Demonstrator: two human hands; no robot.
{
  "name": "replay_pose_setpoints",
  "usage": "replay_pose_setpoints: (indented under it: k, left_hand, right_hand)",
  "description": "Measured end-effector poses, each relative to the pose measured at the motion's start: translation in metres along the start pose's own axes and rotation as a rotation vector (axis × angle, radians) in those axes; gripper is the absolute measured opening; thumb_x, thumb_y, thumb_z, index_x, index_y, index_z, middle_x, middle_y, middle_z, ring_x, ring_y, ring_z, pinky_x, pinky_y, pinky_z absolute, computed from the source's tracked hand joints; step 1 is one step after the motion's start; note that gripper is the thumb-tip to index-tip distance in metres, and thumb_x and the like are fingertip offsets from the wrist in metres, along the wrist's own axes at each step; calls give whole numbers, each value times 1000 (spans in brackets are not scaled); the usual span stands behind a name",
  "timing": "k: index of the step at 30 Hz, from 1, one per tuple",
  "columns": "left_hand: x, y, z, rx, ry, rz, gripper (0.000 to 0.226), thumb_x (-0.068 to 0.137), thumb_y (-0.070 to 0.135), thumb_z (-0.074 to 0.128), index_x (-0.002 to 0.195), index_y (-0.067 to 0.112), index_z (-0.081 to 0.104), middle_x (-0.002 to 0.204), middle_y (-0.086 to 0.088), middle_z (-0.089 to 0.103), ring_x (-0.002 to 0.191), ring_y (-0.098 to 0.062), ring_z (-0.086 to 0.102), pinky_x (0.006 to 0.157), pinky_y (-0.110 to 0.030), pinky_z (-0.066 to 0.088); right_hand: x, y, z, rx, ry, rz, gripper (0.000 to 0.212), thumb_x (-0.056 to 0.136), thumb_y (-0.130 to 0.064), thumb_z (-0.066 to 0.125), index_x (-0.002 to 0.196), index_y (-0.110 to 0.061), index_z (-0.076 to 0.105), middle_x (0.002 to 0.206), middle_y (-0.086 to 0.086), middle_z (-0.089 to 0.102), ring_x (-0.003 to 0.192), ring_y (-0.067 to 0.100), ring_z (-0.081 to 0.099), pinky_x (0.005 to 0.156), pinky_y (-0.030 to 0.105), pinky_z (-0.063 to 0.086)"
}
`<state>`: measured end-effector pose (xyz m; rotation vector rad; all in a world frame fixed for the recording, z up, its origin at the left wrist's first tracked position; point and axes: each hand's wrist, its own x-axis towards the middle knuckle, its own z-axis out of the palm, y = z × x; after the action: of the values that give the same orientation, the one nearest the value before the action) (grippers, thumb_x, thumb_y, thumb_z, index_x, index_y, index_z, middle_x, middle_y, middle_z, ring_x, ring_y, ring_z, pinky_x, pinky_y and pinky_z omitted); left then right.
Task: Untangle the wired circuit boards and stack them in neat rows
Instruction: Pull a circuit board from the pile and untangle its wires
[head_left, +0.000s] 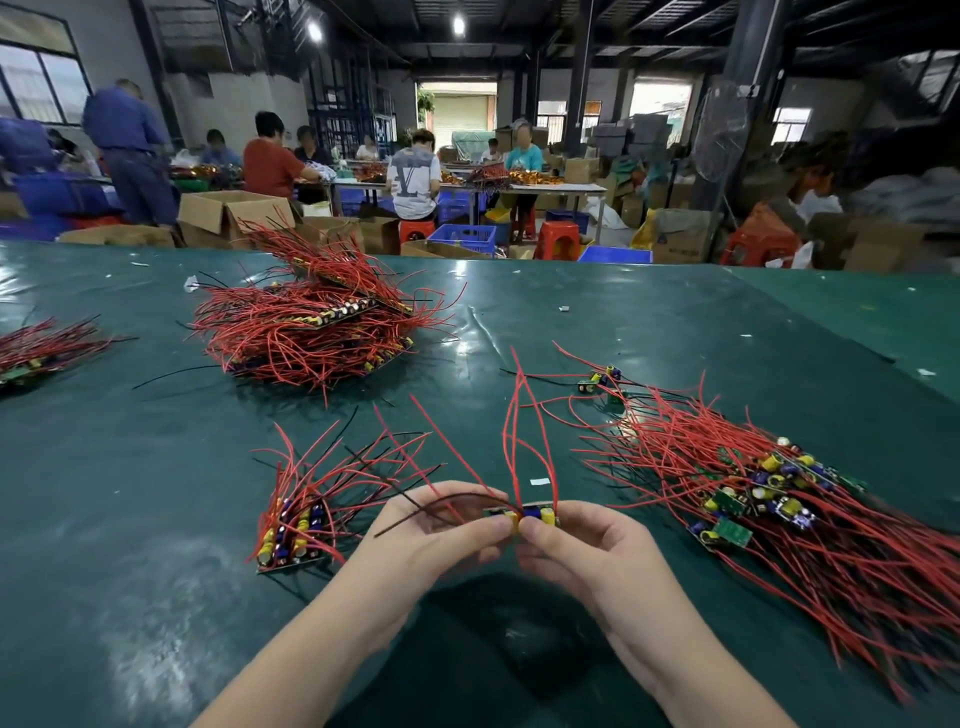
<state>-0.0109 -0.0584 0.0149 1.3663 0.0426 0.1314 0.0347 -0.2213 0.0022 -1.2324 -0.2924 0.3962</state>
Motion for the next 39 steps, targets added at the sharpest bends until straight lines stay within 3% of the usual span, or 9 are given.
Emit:
replay_pose_setpoints:
  k: [10, 18, 22, 31, 35, 37, 39]
  left_hand:
    - [-1, 6, -7, -156, -65, -168, 21, 58, 12, 82, 78, 9, 78, 83, -9, 74, 73, -14, 71, 63, -20, 55]
    - [2, 5, -8, -237, -60, -237, 13, 65, 6, 79, 78, 8, 77, 77, -13, 71, 65, -13, 68, 62, -22, 56]
    - [3, 7, -3, -249, -23, -222, 12, 59, 12, 76, 71, 10, 75, 72, -12, 66, 59, -12, 64, 58, -21, 56]
    - [10, 1, 2, -349, -38, -270, 9, 67, 11, 70, 75, 10, 72, 80, -14, 70, 67, -16, 69, 63, -26, 58]
    - [16, 1, -3, -528, 32, -259, 9, 67, 8, 68, 72, 2, 72, 71, -12, 67, 65, -19, 70, 59, -26, 58]
    - [18, 0, -8, -399, 110, -173, 5, 76, 4, 66, 75, 2, 70, 70, -10, 67, 63, -17, 69, 58, -23, 57]
    - [18, -3, -11, -41, 207, -85, 3, 87, 0, 63, 85, 2, 63, 70, -7, 65, 60, -13, 66, 59, -23, 56]
  right_hand:
    - [2, -6, -3, 242, -120, 213, 17, 58, -11, 79, 74, -5, 77, 76, 13, 73, 62, 15, 69, 60, 23, 56]
    - [3, -8, -2, 369, -208, 299, 37, 55, -14, 91, 85, 1, 75, 81, 15, 72, 66, 17, 69, 60, 23, 57]
    - [5, -9, -2, 335, -172, 276, 23, 67, -11, 74, 88, 0, 75, 88, 17, 73, 72, 18, 71, 63, 24, 57]
    - [7, -5, 1, 352, -97, 237, 22, 62, -14, 77, 82, -5, 78, 86, 15, 74, 68, 14, 71, 63, 23, 57]
    - [9, -7, -3, 421, 17, 202, 21, 60, -14, 77, 80, -6, 78, 82, 11, 74, 66, 13, 70, 59, 21, 56]
    - [10, -8, -6, 421, 71, 170, 20, 60, -12, 75, 78, -6, 78, 82, 11, 73, 65, 13, 69, 57, 21, 56]
    - [11, -7, -5, 387, 98, 141, 21, 60, -11, 75, 79, -5, 78, 83, 13, 73, 64, 15, 69, 57, 21, 56]
